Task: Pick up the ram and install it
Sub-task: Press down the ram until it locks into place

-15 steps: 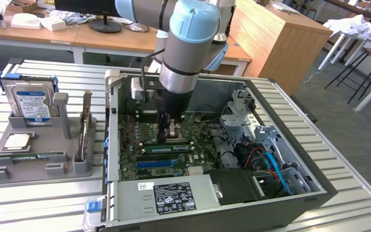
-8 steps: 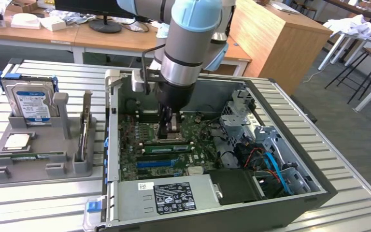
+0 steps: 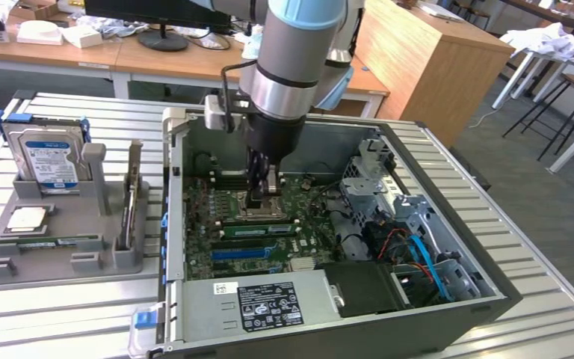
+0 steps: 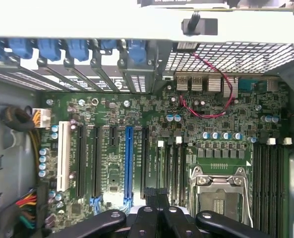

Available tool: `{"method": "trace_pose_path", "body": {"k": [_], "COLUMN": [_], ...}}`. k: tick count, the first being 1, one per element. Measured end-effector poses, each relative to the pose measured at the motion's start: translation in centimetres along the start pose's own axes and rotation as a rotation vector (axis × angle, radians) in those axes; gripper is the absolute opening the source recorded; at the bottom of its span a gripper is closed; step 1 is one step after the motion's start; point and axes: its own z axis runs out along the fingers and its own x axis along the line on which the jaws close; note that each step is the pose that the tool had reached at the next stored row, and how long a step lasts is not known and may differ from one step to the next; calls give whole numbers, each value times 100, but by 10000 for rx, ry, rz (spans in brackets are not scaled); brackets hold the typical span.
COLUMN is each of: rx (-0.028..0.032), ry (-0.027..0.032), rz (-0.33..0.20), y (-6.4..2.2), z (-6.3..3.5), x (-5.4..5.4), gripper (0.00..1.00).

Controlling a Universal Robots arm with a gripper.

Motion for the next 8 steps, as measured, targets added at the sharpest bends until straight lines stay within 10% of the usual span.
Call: {"method": "trace_pose_path", "body": {"k": [8], "rx": [-1], "ry": [103], "rz": [5], "y": [6], "z": [-167], "x": [-3], "gripper": [10]}}
